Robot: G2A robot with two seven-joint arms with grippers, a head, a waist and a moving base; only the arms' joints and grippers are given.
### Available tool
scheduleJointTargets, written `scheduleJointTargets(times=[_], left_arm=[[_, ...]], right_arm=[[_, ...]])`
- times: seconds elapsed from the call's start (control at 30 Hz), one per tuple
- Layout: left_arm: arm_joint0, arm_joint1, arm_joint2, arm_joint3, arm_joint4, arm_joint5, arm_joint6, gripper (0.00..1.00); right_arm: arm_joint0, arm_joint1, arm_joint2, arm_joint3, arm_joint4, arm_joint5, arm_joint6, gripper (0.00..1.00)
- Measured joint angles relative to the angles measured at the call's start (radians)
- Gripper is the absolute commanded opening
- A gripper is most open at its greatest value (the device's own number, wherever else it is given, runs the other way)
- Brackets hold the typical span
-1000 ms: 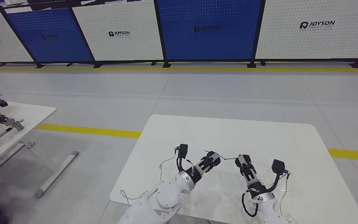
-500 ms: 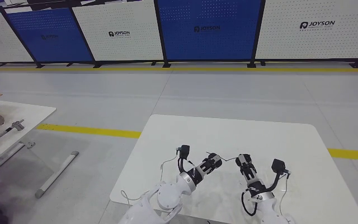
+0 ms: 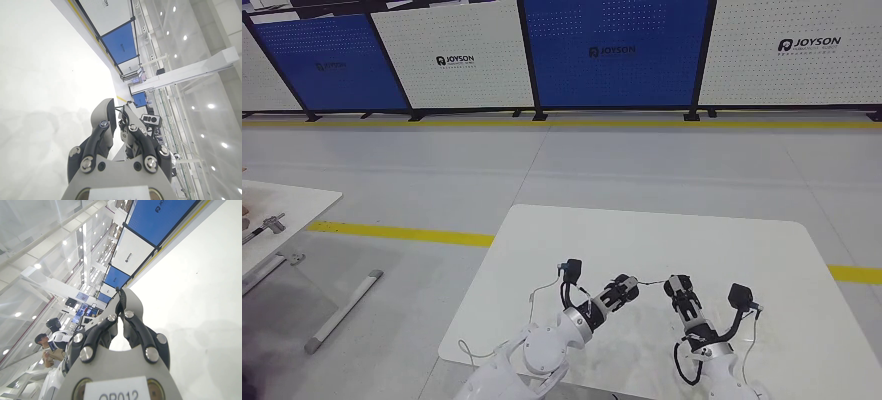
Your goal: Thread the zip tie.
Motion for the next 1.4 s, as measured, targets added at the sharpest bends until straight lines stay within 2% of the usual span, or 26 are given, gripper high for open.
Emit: scheduleJointTargets(times=[0.07, 0.27, 0.5, 0.6, 0.67, 1.03, 1.4], left_arm=[[0.001, 0.000, 0.000, 0.000, 0.001, 0.000, -0.001, 0.16], [-0.002, -0.002, 0.003, 0.001, 0.005, 0.007, -0.004, 0.14], [-0.009, -0.006, 0.009, 0.005, 0.007, 0.014, -0.007, 0.16], [-0.012, -0.007, 0.010, 0.007, 0.004, 0.015, -0.007, 0.11], [-0.013, -0.008, 0.009, 0.008, 0.003, 0.015, -0.006, 0.00], [-0.010, -0.010, 0.007, 0.008, 0.008, 0.006, -0.004, 0.00], [-0.003, -0.009, 0.002, 0.002, 0.014, -0.005, -0.028, 0.00]], right_arm=[[0.000, -0.001, 0.000, 0.000, -0.001, -0.001, 0.001, 0.00], [-0.001, -0.003, -0.003, 0.002, -0.005, -0.006, 0.002, 0.00], [-0.006, -0.004, 0.000, -0.004, -0.010, -0.012, 0.003, 0.00], [-0.008, -0.004, 0.001, -0.006, -0.013, -0.014, 0.004, 0.00], [-0.009, -0.005, 0.001, -0.006, -0.014, -0.016, 0.005, 0.00], [-0.013, -0.007, 0.005, -0.007, -0.011, -0.023, 0.010, 0.00], [-0.011, -0.008, 0.006, -0.005, 0.000, -0.032, 0.037, 0.00]])
